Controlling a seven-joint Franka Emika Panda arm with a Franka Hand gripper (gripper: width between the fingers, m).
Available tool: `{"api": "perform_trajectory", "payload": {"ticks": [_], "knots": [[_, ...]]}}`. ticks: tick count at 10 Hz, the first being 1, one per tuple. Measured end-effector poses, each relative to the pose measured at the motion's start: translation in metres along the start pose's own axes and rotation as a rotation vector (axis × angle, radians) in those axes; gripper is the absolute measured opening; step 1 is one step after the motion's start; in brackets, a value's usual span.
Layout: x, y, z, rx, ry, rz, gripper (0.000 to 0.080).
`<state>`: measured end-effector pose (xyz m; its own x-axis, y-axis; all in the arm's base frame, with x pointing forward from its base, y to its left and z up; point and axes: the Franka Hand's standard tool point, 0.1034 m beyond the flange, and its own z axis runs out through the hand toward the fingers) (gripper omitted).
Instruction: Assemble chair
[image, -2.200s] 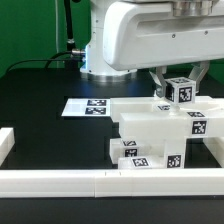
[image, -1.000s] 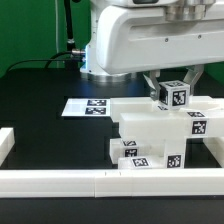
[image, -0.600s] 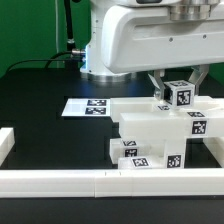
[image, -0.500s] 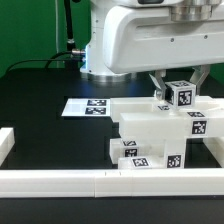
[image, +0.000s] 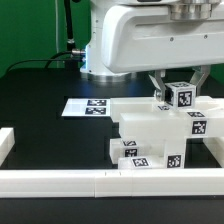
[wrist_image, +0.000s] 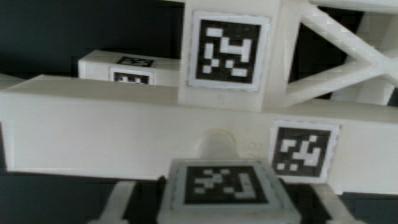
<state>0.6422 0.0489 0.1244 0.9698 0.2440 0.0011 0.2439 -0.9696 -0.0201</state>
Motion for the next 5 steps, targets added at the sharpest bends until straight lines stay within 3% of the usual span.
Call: {"api": "perform_trajectory", "payload": {"ticks": [5], "knots": [[-0.0098,-0.003,-0.0025,0.012,-0.027,0.009,0.0279]]}}
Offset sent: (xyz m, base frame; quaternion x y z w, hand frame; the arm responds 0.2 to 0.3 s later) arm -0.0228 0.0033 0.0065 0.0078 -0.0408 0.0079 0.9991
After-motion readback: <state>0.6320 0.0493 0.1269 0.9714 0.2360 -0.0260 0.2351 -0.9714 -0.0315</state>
